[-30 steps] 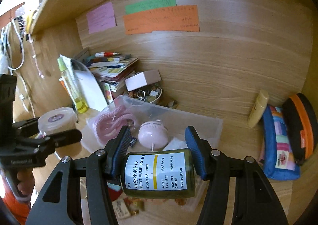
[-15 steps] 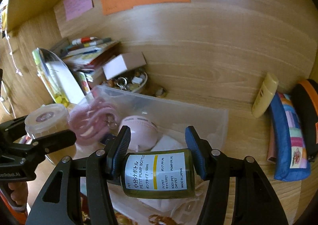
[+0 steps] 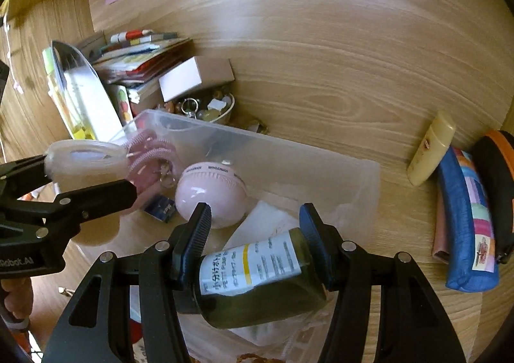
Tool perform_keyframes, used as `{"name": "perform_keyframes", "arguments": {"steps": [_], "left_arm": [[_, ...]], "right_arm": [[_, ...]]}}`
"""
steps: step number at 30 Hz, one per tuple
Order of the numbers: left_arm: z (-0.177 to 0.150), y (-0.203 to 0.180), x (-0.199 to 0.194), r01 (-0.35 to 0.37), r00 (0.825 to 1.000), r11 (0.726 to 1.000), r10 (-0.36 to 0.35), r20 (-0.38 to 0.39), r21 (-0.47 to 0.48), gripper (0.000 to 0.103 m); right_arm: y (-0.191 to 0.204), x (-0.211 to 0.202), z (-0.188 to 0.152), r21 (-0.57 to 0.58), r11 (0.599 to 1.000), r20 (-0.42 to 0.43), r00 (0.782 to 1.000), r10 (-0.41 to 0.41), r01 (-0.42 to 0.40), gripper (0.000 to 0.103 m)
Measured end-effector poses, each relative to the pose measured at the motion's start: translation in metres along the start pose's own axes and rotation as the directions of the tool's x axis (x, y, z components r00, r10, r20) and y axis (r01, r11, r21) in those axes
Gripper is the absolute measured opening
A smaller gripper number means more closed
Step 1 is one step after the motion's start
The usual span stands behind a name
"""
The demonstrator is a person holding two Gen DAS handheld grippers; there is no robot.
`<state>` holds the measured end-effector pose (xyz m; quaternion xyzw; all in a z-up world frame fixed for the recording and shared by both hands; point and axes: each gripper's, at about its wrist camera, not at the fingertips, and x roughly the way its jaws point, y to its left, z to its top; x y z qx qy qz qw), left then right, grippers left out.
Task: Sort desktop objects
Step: 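Lower the tub into the clear box and open the left gripper while the right gripper releases the bottle there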
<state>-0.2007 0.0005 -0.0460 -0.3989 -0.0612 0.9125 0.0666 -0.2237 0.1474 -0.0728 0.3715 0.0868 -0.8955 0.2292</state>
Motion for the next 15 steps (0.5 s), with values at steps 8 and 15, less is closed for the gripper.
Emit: {"name": "perform_keyframes", "arguments": {"steps": [8,15], "left_arm": [[-0.003,-0.005,-0.005,-0.004,1.0,0.999,0.004,0.022,0.033,0.062],[-0.005,-0.007,-0.013,-0.02,1.0,0.999,0.019,0.024,0.04,0.063]], "right_arm": [[0.002,0.004,-0.003,-0.016,1.0,-0.011,1.0,-0.013,0.013,0.053],[0.004,0.002,-0.001,-0.019,1.0,-0.022,1.0,-0.013,0.013,0.061]]}}
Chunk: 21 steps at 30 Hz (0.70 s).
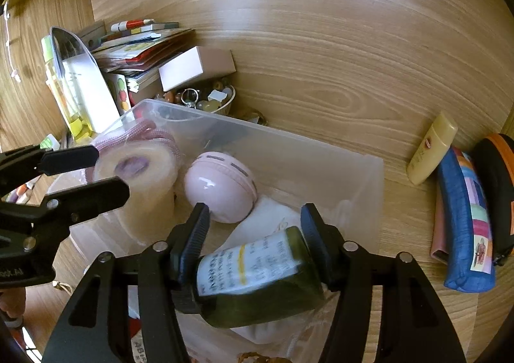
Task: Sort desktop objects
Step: 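Lower the tub into the clear box and open the left gripper while the right gripper releases the bottle there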
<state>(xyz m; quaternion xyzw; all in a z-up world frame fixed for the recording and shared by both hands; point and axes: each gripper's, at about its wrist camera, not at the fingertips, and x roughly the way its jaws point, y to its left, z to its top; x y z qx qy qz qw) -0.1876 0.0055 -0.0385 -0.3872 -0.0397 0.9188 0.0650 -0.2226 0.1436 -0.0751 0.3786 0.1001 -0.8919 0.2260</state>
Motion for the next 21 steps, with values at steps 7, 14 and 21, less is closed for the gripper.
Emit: {"name": "perform_keyframes", "arguments": {"steps": [7,14,21], "left_arm": [[-0.003,0.0,-0.016,-0.014,1.0,1.0,0.014,0.023,-0.011,0.065],[-0.012,0.008,-0.044,-0.04,0.997,0.999,0.042,0.059,-0.028,0.077],[-0.023,0.005,-0.073,-0.051,0.993,0.998,0.054,0.101,-0.038,0.093]], "right_arm": [[-0.001,-0.012,0.002,0.024,1.0,0.04,0.999,0.011,-0.012,0.071],[-0.003,-0.031,0.008,0.033,0.999,0.076,0.997,0.025,-0.028,0.083],[0.003,-0.065,0.014,0.028,0.999,0.134,0.991,0.027,-0.031,0.085]]}}
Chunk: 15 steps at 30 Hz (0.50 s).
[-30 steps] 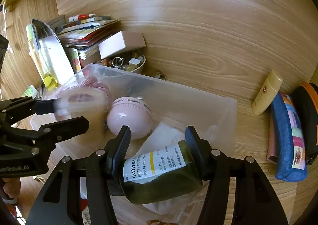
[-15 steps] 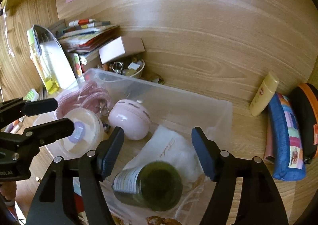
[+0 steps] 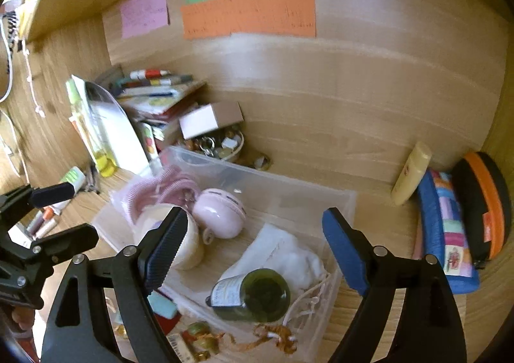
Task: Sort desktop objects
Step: 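Lower the tub into the clear box and open the left gripper while the right gripper releases the bottle there, then move the left gripper to the white round container while the right gripper approaches the gourd keychain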
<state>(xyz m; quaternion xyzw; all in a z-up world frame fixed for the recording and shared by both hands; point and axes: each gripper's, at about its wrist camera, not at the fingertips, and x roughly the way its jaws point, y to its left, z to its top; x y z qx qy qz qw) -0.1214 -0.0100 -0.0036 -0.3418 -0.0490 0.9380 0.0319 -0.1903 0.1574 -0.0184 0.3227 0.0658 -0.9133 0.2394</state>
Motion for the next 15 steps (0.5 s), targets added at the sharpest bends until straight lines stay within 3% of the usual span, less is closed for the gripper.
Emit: {"name": "perform_keyframes", "arguments": {"steps": [7,15], "left_arm": [[-0.021,-0.009,-0.03,0.001,1.0,0.999,-0.002,0.023,0.044,0.095],[-0.059,-0.025,-0.049,0.006,1.0,0.995,-0.008,0.019,0.103,0.096]], "right_arm": [[0.01,-0.043,-0.01,-0.024,1.0,0.068,0.998,-0.018,0.019,0.097],[0.015,-0.068,-0.04,-0.026,0.999,0.074,0.997,-0.031,0.033,0.097]]}}
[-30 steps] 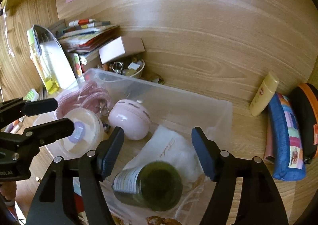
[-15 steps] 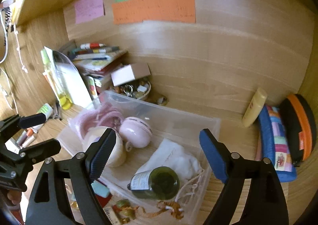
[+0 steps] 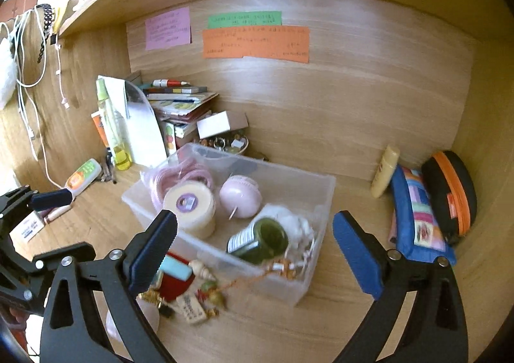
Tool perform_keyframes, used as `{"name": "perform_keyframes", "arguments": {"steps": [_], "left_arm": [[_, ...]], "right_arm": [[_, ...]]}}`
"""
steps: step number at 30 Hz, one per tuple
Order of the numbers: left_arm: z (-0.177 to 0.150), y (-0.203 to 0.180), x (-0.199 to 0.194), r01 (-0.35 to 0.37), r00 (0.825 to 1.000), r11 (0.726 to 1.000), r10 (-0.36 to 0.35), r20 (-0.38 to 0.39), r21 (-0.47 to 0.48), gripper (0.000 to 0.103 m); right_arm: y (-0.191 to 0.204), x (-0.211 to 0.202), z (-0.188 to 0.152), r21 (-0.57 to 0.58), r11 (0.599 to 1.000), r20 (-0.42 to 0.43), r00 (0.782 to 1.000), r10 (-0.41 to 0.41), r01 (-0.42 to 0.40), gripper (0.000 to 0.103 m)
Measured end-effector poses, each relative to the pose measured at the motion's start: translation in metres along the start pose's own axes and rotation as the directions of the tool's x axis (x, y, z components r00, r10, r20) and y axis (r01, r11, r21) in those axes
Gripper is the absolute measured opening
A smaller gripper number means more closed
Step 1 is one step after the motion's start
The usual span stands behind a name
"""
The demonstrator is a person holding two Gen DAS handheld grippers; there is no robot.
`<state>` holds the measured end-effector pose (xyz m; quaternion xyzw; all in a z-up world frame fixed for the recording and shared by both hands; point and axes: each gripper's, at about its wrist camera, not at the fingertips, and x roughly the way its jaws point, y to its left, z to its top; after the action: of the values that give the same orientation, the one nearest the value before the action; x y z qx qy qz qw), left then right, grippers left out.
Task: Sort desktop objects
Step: 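Move the left gripper to the white round container while the right gripper approaches the gourd keychain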
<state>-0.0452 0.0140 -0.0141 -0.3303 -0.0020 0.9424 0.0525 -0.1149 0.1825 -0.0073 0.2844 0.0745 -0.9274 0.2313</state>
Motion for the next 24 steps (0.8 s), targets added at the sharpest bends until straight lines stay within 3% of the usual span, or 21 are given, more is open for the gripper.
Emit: {"name": "perform_keyframes", "arguments": {"steps": [7,12,24], "left_arm": [[-0.039,-0.001,0.002,0.011,0.997,0.999,-0.008,-0.074,0.04,0.096],[-0.057,-0.002,0.006,0.077,0.992,0.996,-0.071,-0.106,0.051,0.096],[-0.057,-0.026,0.031,0.206,0.974,0.957,-0.181,-0.136,0.205,0.095]], "right_arm": [[-0.002,-0.009,-0.022,0.011,1.0,-0.026,1.0,0.013,-0.013,0.097],[-0.001,-0.01,-0.032,0.003,1.0,-0.048,0.999,0.02,-0.02,0.097],[-0.002,-0.004,-0.041,0.012,0.999,-0.087,0.995,0.044,-0.043,0.097]]}}
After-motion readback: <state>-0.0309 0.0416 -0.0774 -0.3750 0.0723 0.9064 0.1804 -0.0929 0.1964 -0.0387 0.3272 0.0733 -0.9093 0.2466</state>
